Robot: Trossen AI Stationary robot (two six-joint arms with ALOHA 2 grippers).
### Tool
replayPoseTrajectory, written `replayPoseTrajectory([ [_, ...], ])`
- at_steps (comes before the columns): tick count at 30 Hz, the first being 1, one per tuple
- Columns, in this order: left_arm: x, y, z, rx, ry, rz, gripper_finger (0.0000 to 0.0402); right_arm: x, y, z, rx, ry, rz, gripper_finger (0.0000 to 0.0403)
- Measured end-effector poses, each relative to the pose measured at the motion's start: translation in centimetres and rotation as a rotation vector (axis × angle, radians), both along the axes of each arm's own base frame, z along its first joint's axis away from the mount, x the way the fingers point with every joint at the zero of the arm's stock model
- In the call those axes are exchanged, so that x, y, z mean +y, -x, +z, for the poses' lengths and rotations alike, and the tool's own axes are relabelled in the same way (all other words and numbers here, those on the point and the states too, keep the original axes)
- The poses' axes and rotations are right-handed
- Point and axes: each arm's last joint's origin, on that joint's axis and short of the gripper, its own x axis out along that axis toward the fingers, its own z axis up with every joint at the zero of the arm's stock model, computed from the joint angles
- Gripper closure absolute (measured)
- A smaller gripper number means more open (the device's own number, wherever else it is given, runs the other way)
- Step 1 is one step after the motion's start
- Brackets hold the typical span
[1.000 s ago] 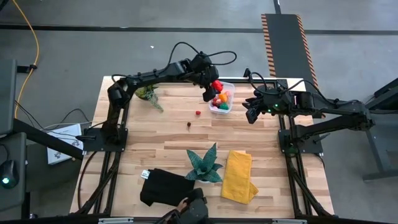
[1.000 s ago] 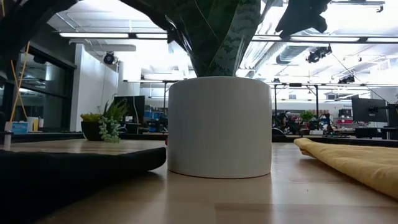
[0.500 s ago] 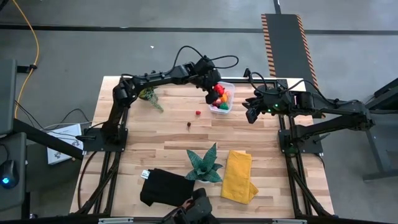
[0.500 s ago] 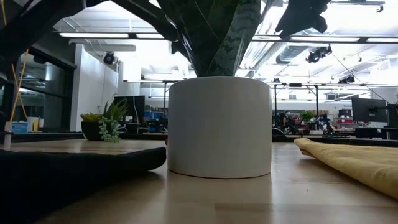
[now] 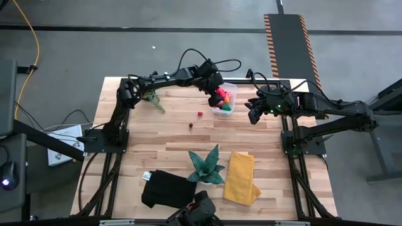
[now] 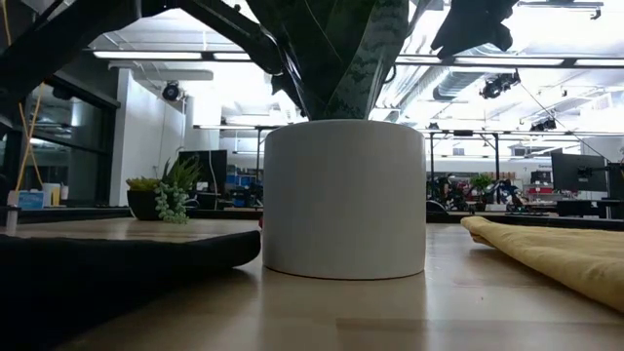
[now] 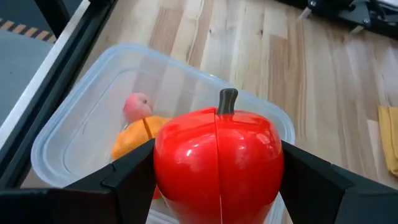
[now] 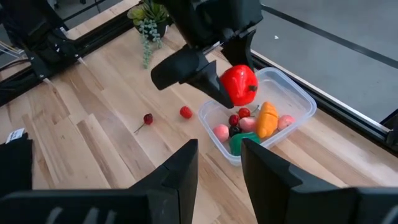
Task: Pick and placing Produce into tupperware
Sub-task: Put the apple into the transparent container
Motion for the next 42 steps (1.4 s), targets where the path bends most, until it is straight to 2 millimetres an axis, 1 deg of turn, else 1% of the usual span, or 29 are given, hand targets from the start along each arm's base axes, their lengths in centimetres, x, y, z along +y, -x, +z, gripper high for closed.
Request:
replayPoseTrajectory([
  [4,-0.1,-0.3,-0.5,0.004,0.006,-0.004,0.0126,0.0,0.0,0.0,0.0,0.0,-0.001,0.029],
  [8,-0.3,-0.6,-0.6,0.0,-0.004,-0.005,0.0126,0.0,0.0,0.0,-0.001,-0.001,0.0,0.029],
  [17,-0.3,-0.6,-1.3,0.032,-0.002,0.01,0.0126,0.0,0.0,0.0,-0.002,0.001,0.001,0.029],
  [42,-0.4,-0.4,-1.5,0.063,-0.004,0.006,0.0125,0.0,0.0,0.0,-0.006,-0.004,0.004,0.029],
])
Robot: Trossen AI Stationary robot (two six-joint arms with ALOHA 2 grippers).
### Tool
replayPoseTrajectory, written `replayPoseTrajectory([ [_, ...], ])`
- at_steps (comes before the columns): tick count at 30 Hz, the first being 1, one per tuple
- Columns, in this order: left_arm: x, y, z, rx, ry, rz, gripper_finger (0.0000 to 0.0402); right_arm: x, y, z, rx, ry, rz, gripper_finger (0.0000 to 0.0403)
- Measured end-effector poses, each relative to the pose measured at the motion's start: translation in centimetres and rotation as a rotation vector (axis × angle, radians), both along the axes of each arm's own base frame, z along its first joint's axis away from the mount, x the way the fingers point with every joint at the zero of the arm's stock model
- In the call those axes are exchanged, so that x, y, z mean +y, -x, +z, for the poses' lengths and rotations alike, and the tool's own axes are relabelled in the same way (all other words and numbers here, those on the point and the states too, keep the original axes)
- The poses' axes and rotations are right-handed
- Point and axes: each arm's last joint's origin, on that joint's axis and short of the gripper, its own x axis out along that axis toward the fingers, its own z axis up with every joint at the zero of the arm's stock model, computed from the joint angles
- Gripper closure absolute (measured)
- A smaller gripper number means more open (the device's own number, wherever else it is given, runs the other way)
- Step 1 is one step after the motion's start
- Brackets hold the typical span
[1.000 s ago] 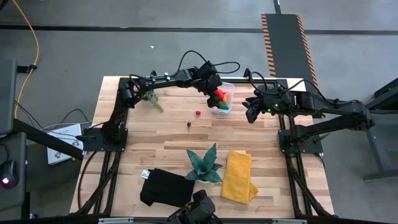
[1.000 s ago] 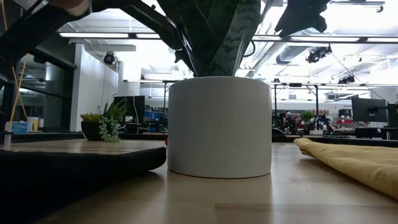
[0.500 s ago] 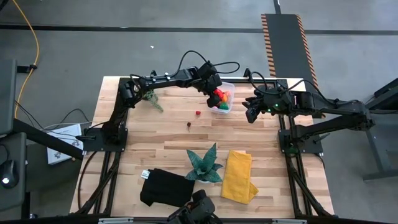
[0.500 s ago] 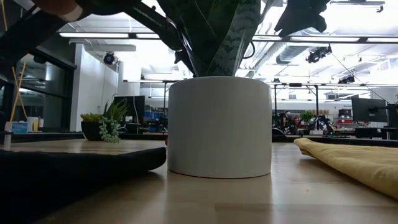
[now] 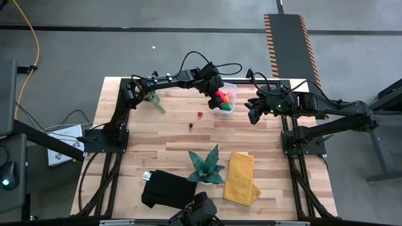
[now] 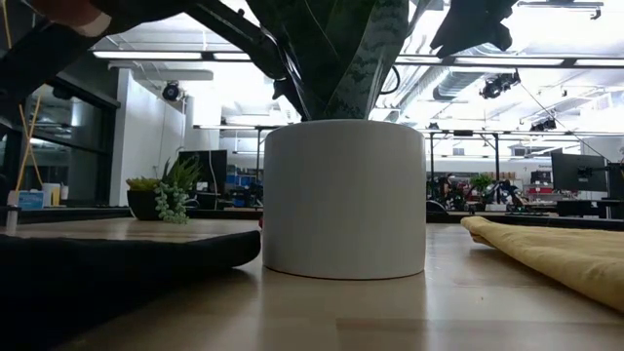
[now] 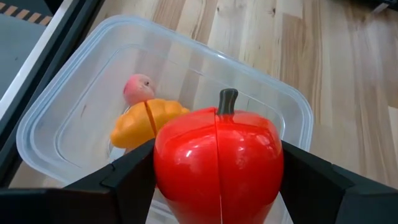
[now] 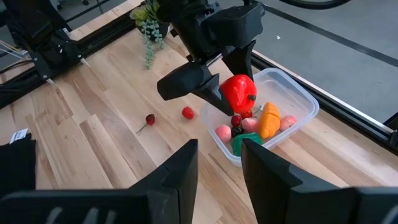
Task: Pick and placing Produce into tupperware
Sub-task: Put the apple into the transparent container, then put the red cherry into the transparent container
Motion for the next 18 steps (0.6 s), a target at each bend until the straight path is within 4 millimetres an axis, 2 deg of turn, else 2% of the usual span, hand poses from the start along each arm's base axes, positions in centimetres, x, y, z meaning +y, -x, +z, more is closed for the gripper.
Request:
replayPoseTrajectory([
  [9,-0.02,-0.01,0.03,-0.004,0.004,-0.005,0.0082,0.0,0.0,0.0,0.001,0.003,0.001,0.029],
  [18,-0.03,0.0,0.08,-0.005,0.004,-0.005,0.0079,-0.01,0.01,0.0,0.004,0.007,0.002,0.029],
])
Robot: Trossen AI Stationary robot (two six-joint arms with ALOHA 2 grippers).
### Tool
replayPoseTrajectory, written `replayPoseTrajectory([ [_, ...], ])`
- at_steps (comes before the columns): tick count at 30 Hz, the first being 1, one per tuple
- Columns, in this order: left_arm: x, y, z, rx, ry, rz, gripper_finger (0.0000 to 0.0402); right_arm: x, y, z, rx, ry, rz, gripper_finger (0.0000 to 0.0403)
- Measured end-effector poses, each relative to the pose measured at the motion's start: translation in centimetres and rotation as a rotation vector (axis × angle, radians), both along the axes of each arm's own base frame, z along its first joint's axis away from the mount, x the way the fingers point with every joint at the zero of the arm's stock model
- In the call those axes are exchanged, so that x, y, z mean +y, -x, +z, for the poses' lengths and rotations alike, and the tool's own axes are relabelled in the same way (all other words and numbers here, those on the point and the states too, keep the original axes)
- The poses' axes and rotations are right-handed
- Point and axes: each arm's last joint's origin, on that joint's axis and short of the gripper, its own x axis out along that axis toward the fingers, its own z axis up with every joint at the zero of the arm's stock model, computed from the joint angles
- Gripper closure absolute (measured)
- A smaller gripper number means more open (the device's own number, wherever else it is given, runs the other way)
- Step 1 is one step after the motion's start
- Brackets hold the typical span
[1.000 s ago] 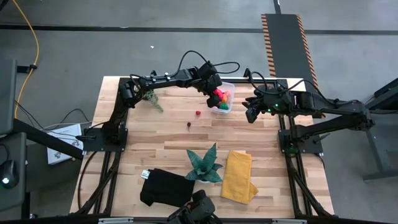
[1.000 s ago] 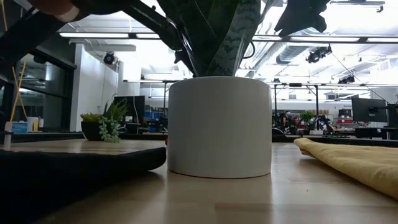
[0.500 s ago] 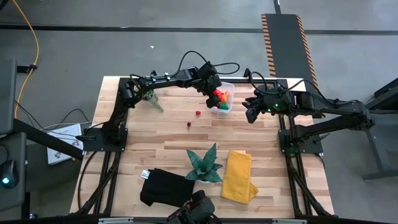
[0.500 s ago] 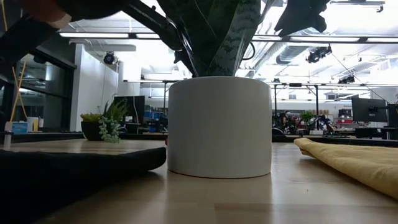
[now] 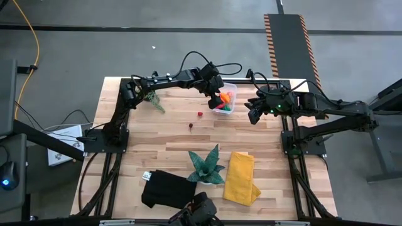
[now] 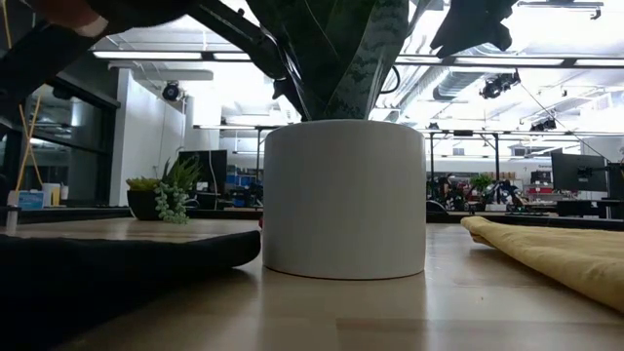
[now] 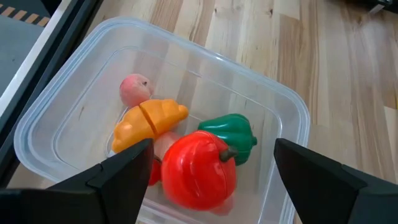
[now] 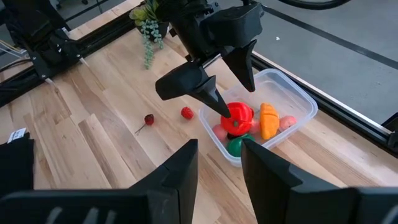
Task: Pick and placing Produce into tupperware
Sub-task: Put the red cherry into the transparent container
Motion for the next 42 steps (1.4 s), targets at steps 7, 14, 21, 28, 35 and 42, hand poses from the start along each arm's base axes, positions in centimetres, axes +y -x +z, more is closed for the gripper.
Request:
replayPoseTrajectory([
  [7,-0.3,0.5,-0.3,0.059,0.01,-0.033,0.01,0.0,0.0,0.0,0.0,0.003,-0.003,0.029],
  [14,-0.9,1.5,-0.9,0.182,0.037,-0.084,0.0137,0.0,0.0,0.0,0.003,0.007,0.001,0.029],
  [21,-0.7,1.4,0.2,0.203,-0.005,-0.062,0.0168,-0.1,0.0,0.0,0.008,0.024,-0.009,0.029],
  [28,0.1,0.8,3.1,0.135,-0.093,-0.053,0.0184,-0.1,0.0,0.0,0.008,0.024,-0.009,0.029],
  [35,0.1,1.0,5.1,0.15,-0.101,-0.071,0.021,-0.1,0.0,0.0,0.008,0.024,-0.01,0.029],
  [42,-0.6,2.0,6.1,0.244,-0.061,-0.117,0.0261,-0.1,0.0,0.0,0.008,0.025,-0.009,0.029],
])
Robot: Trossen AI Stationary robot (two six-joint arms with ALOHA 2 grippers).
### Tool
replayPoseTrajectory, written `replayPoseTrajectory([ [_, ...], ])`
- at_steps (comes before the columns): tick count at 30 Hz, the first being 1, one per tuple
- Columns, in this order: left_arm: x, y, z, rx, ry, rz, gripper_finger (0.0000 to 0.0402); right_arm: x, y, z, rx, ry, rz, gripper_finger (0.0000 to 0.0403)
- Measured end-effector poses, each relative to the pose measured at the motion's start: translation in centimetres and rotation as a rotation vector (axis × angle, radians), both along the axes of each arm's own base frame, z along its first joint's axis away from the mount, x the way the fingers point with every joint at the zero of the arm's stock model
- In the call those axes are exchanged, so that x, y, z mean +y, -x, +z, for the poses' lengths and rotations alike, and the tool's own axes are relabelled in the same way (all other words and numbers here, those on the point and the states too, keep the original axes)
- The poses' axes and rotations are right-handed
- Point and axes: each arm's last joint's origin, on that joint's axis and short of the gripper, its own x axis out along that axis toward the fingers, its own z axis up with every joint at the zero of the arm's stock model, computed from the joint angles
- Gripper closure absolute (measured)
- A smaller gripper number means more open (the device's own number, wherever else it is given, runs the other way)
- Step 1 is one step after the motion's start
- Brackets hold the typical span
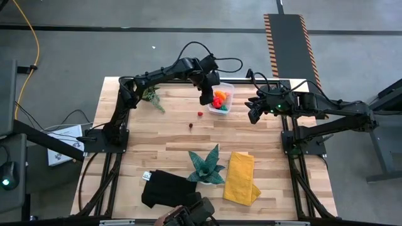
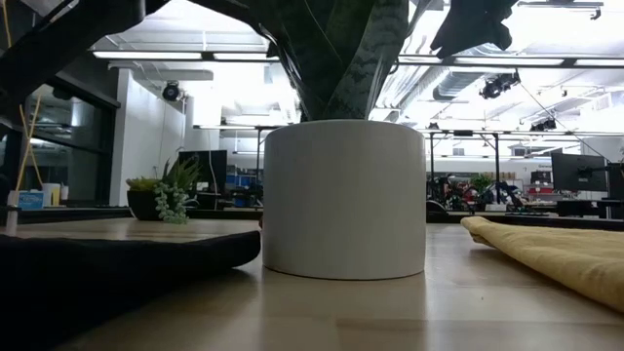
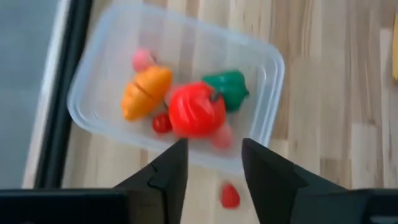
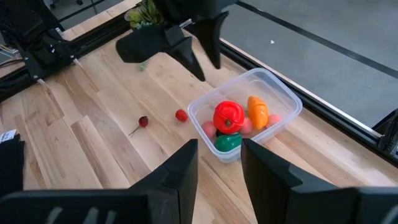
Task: Pick and placing Produce into tupperware
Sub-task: Put the red cherry into the transparent container
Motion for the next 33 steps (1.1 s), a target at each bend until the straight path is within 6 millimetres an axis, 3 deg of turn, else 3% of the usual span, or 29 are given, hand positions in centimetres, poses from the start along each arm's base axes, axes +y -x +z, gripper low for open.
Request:
replayPoseTrajectory([
  [20,-1.0,1.5,-0.7,0.163,0.127,0.037,0.0395,0.0,0.0,0.0,-0.001,0.0,-0.001,0.029],
  [24,-1.1,1.7,-0.6,0.181,0.14,0.04,0.0395,0.0,0.0,0.0,0.001,0.002,0.001,0.029],
  [33,-1.6,4.0,2.8,0.186,0.164,0.074,0.0398,0.0,0.0,0.0,0.002,0.006,0.003,0.029],
])
